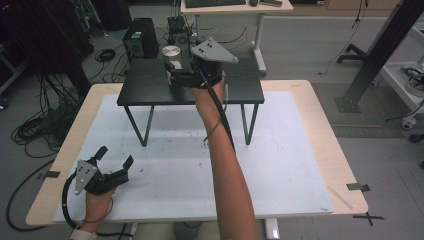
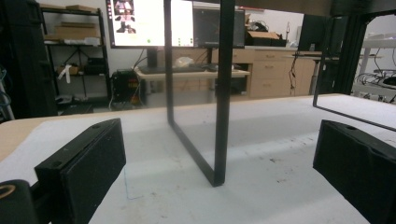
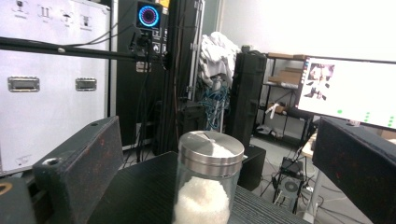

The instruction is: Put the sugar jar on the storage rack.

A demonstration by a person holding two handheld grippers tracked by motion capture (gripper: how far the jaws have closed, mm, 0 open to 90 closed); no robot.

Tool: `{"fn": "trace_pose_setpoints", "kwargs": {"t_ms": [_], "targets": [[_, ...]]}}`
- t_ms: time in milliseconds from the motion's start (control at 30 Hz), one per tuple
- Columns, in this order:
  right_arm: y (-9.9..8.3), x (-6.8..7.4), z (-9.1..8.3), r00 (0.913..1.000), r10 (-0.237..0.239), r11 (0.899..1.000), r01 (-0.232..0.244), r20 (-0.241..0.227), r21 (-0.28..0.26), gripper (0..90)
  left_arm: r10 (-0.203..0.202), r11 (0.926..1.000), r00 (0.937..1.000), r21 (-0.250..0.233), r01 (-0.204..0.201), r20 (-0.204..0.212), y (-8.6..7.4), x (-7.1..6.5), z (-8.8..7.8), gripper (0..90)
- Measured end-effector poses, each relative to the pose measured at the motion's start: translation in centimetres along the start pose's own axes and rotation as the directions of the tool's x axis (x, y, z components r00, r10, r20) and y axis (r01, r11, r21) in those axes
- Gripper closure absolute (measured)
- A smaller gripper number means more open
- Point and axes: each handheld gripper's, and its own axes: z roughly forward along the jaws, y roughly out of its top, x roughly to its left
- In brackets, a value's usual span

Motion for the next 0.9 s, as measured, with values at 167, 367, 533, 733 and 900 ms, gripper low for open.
{"fn": "trace_pose_setpoints", "kwargs": {"t_ms": [167, 367, 533, 733, 900], "targets": [[0.3, 0.4, -2.2, 0.9997, -0.023, 1.0, 0.023, -0.005, -0.006, 1.3, 0.001, 1.0, 1.0, -0.002, -0.001, 0.001, 0.0, 0.0, 0.0, 2.7], [0.7, 0.3, -5.2, 0.9998, -0.017, 1.0, 0.018, 0.013, -0.009, 1.1, 0.001, 1.0, 1.0, 0.0, -0.001, 0.001, 0.0, 0.0, 0.0, 2.6], [0.7, 0.3, -7.9, 0.9993, -0.027, 1.0, 0.027, 0.025, -0.007, 1.4, 0.0, 1.0, 1.0, -0.001, 0.0, 0.002, 0.0, 0.0, 0.0, 2.4], [0.0, 0.4, -11.1, 0.9989, -0.024, 1.0, 0.025, 0.04, -0.01, 1.6, 0.0, 1.0, 1.0, -0.001, 0.0, 0.001, 0.0, 0.0, 0.0, 2.5], [-0.6, 0.8, -13.4, 0.9985, -0.027, 0.999, 0.028, 0.048, -0.021, 1.6, 0.0, 1.0, 1.0, -0.002, 0.0, 0.002, 0.0, 0.0, 0.0, 2.5]]}}
